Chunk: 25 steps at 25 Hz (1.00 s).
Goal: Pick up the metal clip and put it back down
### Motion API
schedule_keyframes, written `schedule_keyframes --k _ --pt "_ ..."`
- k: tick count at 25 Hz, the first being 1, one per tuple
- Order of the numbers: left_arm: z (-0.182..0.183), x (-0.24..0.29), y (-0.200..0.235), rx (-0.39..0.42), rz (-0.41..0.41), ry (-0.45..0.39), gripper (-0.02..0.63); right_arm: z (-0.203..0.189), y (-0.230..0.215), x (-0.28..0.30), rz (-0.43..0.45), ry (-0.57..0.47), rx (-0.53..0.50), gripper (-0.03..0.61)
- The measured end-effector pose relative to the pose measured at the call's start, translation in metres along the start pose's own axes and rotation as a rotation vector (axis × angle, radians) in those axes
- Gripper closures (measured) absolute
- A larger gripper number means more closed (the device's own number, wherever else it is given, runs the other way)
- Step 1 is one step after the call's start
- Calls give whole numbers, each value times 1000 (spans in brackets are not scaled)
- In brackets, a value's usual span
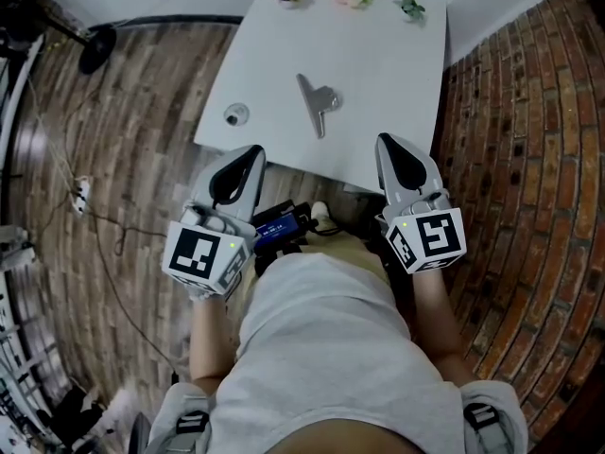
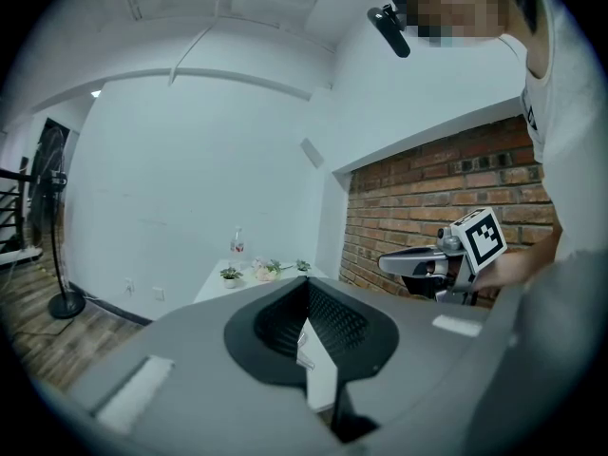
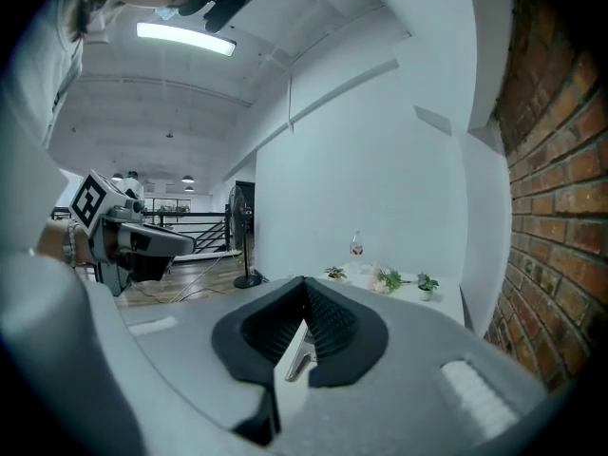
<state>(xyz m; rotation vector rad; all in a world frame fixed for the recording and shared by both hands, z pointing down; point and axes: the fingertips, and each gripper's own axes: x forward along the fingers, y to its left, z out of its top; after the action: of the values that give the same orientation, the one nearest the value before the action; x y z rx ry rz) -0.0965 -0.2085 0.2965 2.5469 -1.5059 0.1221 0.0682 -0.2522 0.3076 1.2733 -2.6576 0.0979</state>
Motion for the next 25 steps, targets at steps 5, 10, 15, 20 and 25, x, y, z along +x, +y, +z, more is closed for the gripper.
schedule_keyframes --k 5,10,15,20,25 --pt "0 -1 3 7 10 1 601 4 3 5 10 -15 13 578" --pt "3 3 5 29 7 -1 601 5 7 6 17 -26 12 578" --pt "5 7 6 23 -1 -8 601 5 7 5 2 -26 19 578" --pt "5 11 1 25 -22 -8 603 6 6 3 -8 -27 17 578" --pt "6 13 0 25 -30 -13 601 8 7 3 -9 -29 12 578"
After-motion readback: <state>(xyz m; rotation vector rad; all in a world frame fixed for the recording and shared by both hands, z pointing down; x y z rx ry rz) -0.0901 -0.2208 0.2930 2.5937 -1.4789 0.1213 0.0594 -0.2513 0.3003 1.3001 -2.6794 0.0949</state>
